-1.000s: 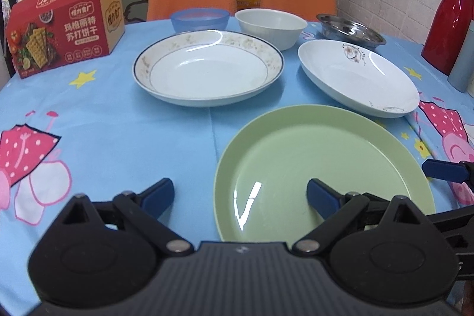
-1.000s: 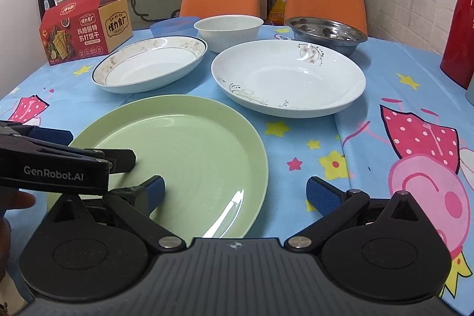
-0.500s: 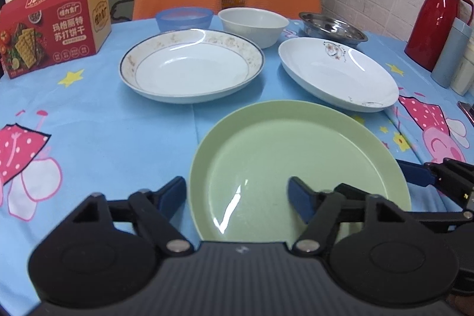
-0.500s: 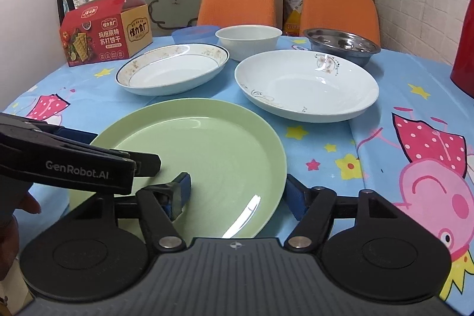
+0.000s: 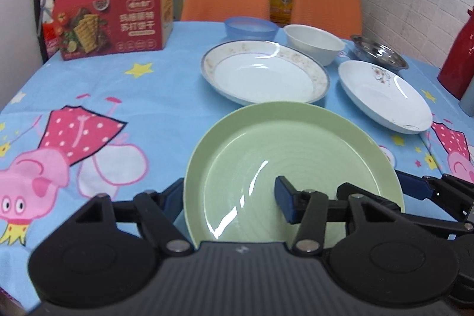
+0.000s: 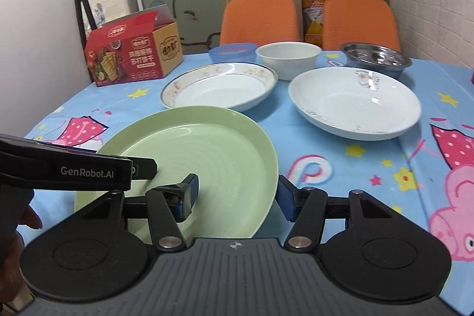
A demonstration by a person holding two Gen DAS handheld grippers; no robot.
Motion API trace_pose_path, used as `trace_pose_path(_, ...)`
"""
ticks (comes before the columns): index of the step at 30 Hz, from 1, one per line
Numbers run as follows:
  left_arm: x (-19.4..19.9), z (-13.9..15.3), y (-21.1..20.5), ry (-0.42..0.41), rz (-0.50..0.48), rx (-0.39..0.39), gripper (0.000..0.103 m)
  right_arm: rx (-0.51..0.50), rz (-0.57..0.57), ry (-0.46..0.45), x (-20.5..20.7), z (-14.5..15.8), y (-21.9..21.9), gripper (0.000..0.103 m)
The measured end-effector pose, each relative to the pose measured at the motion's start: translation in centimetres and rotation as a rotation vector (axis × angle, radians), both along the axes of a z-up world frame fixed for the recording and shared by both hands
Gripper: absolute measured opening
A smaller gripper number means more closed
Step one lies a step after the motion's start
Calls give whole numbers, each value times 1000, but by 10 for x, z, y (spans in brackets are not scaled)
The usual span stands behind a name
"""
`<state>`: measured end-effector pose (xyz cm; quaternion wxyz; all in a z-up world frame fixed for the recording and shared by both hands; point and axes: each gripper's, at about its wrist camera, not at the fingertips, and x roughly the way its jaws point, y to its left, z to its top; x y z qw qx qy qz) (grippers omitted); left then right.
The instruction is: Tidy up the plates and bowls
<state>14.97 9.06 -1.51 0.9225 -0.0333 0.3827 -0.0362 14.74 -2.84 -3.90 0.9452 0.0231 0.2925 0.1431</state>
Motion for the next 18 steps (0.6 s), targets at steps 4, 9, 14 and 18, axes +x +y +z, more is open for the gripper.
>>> trace_pose_path(4,2,-1,26,4,50,4,52,-1,48,6,11,-3,25,95)
trace_pose_path(9,11,-13,36,24,59,-9,53,-28,56,34,20,-10,36,97)
trace_pose_path(14,14,-18,36,8,49,-20,69,-58,95,38,20,-14,42,103)
trace_pose_path(18,11,-7,46,-39,54,-103,70,31,74,32,19,-4,24,103)
